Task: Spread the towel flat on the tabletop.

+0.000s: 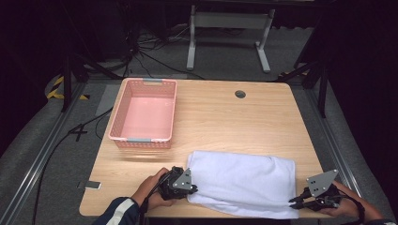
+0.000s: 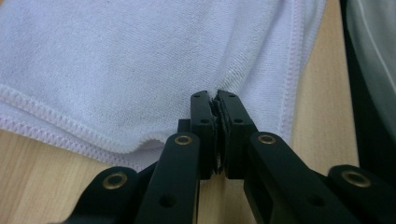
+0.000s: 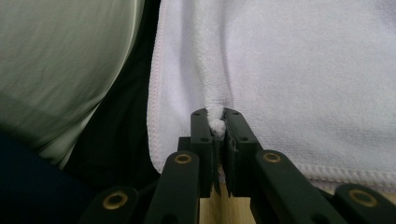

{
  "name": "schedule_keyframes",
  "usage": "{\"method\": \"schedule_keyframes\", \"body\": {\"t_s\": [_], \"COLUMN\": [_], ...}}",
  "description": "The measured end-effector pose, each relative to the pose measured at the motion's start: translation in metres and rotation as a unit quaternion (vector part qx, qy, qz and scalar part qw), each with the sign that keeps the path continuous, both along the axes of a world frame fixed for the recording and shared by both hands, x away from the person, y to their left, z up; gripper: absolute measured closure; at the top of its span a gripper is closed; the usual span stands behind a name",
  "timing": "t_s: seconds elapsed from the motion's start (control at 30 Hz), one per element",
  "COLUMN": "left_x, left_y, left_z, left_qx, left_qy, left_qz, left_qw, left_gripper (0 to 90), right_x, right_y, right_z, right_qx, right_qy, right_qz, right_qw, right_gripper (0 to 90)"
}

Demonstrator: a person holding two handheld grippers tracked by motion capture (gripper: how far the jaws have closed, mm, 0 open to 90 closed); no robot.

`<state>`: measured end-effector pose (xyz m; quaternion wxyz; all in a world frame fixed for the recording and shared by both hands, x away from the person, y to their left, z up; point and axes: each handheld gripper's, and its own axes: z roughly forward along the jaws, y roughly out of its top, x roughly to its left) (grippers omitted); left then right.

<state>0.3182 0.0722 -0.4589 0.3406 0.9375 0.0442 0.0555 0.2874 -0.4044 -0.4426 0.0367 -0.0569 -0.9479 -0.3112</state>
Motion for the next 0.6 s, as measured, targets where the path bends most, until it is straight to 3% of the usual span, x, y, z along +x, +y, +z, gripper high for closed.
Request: {"method": "schedule_keyframes", "body": {"t_s": [0.13,0.2,0.33,0.4,0.47,0.53,0.6], "left_x": [0.012,0.025,0.045,0.046,0.042,0.035,0.032], "left_y": [-0.005,-0.008,-0.010,-0.010,-0.005,0.003,0.005], "left_z": [0.000,0.000,0.001,0.003,0.009,0.018,0.020], "left_qx": [0.005,0.005,0.003,-0.002,-0.022,-0.055,-0.062], "left_qy": [-0.028,-0.036,-0.033,-0.039,-0.043,-0.046,-0.044], "left_qz": [0.042,0.071,0.089,0.089,0.078,0.075,0.074], "left_qw": [0.9987,0.9968,0.9954,0.9953,0.9958,0.9946,0.9943], "left_gripper": [86.3,86.3,86.3,86.2,85.8,85.6,85.1], "right_x": [0.006,0.015,0.033,0.035,0.031,0.024,0.019], "right_y": [-0.002,-0.002,-0.001,-0.001,-0.004,-0.009,-0.011], "right_z": [-0.001,-0.002,-0.001,0.002,0.009,0.019,0.025], "right_qx": [0.001,0.008,0.000,0.001,0.019,0.045,0.053], "right_qy": [-0.048,-0.069,-0.104,-0.104,-0.110,-0.120,-0.123], "right_qz": [-0.036,-0.073,-0.124,-0.123,-0.115,-0.108,-0.106], "right_qw": [0.9982,0.9949,0.9868,0.9870,0.9871,0.9858,0.9852], "right_gripper": [84.1,84.0,84.0,83.6,83.4,83.3,83.2]}}
